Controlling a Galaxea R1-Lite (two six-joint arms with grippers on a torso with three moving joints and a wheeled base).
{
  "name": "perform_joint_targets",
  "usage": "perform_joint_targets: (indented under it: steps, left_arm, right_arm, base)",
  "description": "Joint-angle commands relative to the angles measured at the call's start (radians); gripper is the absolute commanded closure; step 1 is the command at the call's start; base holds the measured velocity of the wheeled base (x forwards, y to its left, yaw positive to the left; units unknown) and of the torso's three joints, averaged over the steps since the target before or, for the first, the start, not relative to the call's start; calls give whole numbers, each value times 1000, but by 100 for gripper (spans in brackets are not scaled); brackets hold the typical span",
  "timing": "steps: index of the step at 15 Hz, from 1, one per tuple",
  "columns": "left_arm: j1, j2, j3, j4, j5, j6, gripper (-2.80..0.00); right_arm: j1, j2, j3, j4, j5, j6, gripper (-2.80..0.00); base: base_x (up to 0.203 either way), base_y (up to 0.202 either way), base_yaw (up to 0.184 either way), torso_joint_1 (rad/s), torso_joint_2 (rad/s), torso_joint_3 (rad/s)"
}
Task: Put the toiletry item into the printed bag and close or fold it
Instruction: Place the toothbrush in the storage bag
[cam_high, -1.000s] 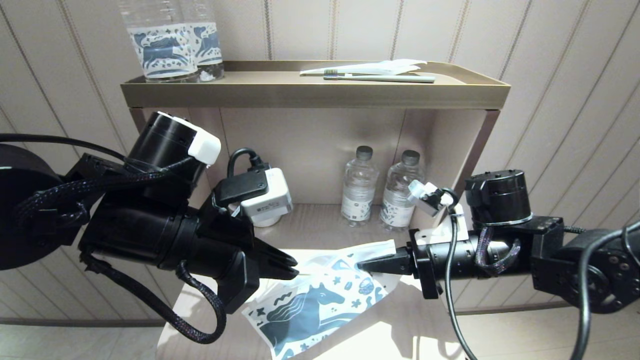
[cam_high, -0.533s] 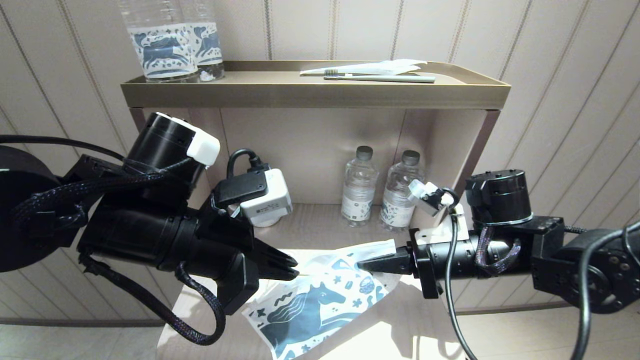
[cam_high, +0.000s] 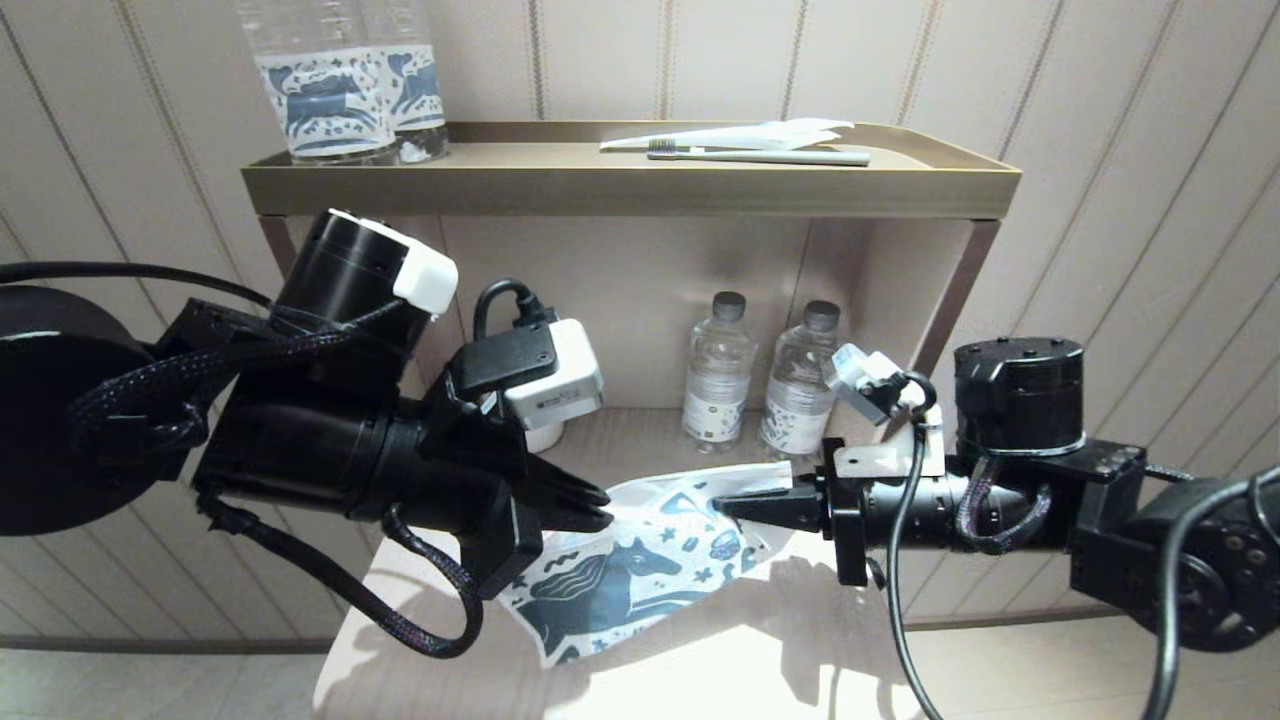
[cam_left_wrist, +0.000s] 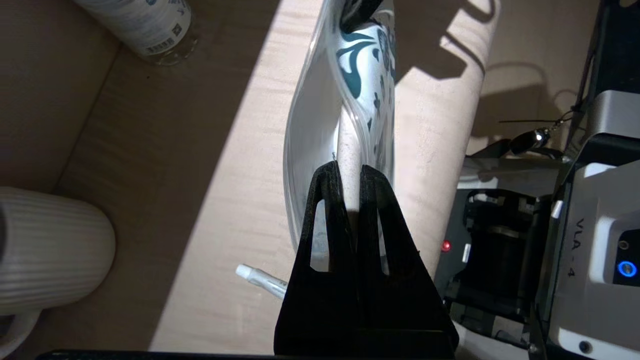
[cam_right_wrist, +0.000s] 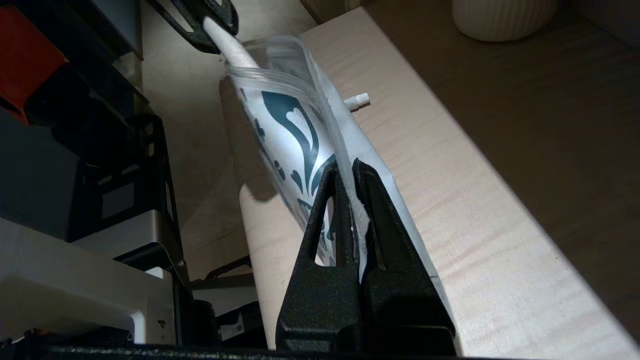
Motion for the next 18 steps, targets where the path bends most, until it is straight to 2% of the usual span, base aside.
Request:
perform_joint_targets:
  steps: [1, 10, 11, 18]
  left_arm:
    - [0, -3, 15, 3, 30, 9, 0]
    - [6, -12, 10, -7, 41, 21, 0]
    - [6, -10, 10, -14, 40, 21, -280]
    - [6, 4, 0, -20, 38, 12, -280]
  right_arm:
    - [3, 1, 26, -46, 4, -1, 0]
    - [3, 7, 40, -63, 4, -15, 0]
    - [3, 7, 40, -63, 3, -15, 0]
    - [1, 9, 42, -61, 4, -17, 0]
  base:
    - [0, 0, 0, 0, 0, 0]
    - [0, 0, 0, 0, 0, 0]
    - [0, 0, 0, 0, 0, 0]
    - [0, 0, 0, 0, 0, 0]
